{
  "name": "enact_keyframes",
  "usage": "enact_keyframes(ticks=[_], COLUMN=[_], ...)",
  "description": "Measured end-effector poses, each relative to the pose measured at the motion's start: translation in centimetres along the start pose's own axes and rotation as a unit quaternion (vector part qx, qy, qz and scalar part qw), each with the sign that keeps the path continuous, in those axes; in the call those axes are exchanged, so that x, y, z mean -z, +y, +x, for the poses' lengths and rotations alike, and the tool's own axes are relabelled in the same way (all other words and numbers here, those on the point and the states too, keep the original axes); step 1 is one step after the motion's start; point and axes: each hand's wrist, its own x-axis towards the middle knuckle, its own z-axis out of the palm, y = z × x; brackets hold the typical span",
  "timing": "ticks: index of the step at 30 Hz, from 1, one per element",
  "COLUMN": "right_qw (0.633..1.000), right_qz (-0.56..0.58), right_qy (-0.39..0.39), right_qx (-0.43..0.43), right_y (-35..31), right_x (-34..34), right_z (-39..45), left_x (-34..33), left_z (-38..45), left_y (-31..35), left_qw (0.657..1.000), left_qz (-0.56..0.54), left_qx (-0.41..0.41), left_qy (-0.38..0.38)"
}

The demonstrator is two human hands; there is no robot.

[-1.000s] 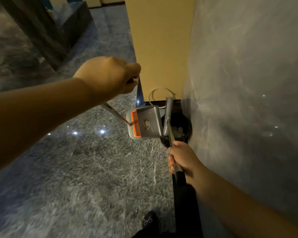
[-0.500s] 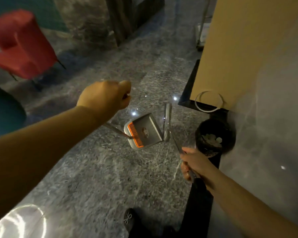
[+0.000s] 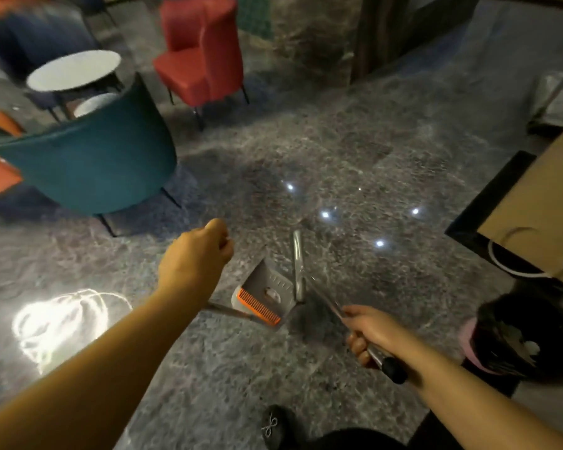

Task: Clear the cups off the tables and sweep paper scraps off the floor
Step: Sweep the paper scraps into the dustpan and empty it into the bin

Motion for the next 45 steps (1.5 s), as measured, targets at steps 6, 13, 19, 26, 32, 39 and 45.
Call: enact_keyframes(ticks=[6,13,19,26,32,39,45], right_qw=[0.997,0.991,0.975,0.945,0.916,0.888,0.857], right_qz=[-0.049,-0.101,-0.192,-0.284,-0.346,-0.395,-0.445], right_qy=[-0.043,-0.073,-0.095,-0.14,-0.182,-0.221,-0.248], right_qx=[-0.027,-0.055,-0.053,-0.077,-0.087,-0.085,-0.075], right_y=[-2.2,-4.8,-8.5,-14.2,-18.2,-18.9,-18.3], right_x=[-7.4,-13.9,-17.6,-20.3,-23.2,-30.5,-40.3], right_z=[3.6,7.8,12.2,17.7,20.7,22.3,23.2], left_x=[-3.4,-7.8,-9.0,-9.8,-8.9,-5.3,-1.9], left_z=[-2.2,-4.2,-2.2,2.1,4.1,3.2,3.0], left_y=[-9.1,-15.1,-17.6,-19.1,-20.3,-23.4,-29.9], left_qw=[0.99,0.943,0.911,0.896,0.874,0.83,0.806], left_qz=[-0.053,-0.197,-0.252,-0.243,-0.179,-0.181,-0.194], left_qx=[0.132,0.267,0.326,0.367,0.452,0.519,0.544], left_qy=[0.012,0.005,-0.008,-0.066,0.021,0.098,0.131])
